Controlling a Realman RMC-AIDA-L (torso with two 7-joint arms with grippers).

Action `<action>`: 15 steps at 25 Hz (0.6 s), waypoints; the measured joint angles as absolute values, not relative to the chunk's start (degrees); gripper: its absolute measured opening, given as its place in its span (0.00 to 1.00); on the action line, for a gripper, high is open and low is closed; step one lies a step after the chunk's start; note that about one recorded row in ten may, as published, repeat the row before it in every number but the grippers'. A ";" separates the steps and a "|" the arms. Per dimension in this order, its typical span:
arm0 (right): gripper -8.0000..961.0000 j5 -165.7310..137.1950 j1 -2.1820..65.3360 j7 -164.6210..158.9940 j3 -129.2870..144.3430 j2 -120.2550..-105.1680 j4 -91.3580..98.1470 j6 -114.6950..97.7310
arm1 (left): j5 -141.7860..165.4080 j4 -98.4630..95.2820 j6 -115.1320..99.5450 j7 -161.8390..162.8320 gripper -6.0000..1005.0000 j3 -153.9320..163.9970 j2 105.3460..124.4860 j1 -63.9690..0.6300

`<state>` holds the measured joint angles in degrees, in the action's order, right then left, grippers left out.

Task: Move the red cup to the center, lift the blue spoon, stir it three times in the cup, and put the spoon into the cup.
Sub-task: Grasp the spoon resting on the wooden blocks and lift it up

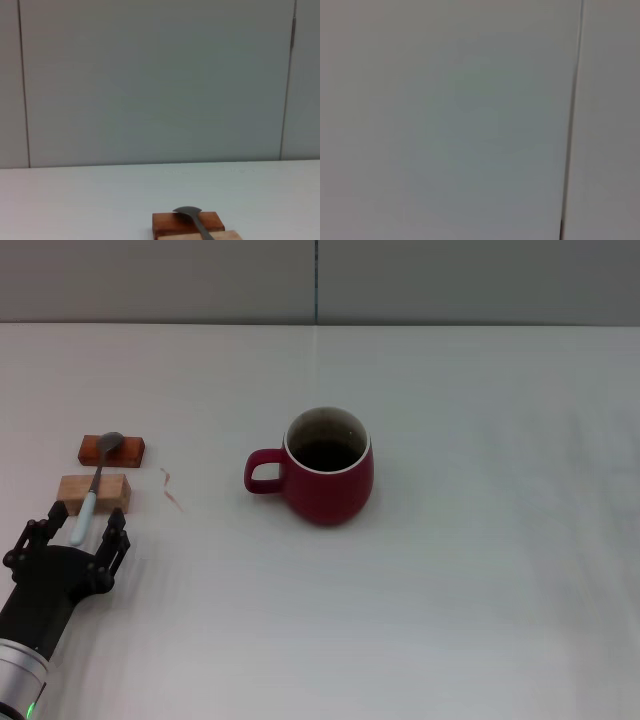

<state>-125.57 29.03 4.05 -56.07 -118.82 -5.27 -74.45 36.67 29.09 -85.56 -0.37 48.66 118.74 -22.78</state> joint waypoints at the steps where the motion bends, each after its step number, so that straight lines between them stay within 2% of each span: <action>1: 0.76 -125.57 29.03 4.05 -56.07 -118.82 -5.27 -74.45 | 37.28 29.05 -85.55 -0.37 0.67 48.17 118.73 -22.75; 6: 0.76 -125.59 29.00 4.04 -56.07 -118.82 -5.27 -74.45 | 38.43 28.97 -85.15 -0.59 0.67 46.99 118.67 -22.76; 15: 0.76 -125.60 29.01 4.05 -56.08 -118.80 -5.25 -74.45 | 38.49 28.36 -84.93 -0.83 0.56 46.53 118.68 -22.66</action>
<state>-125.60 29.01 4.05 -56.08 -118.80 -5.25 -74.45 38.49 28.36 -84.93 -0.83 46.53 118.68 -22.66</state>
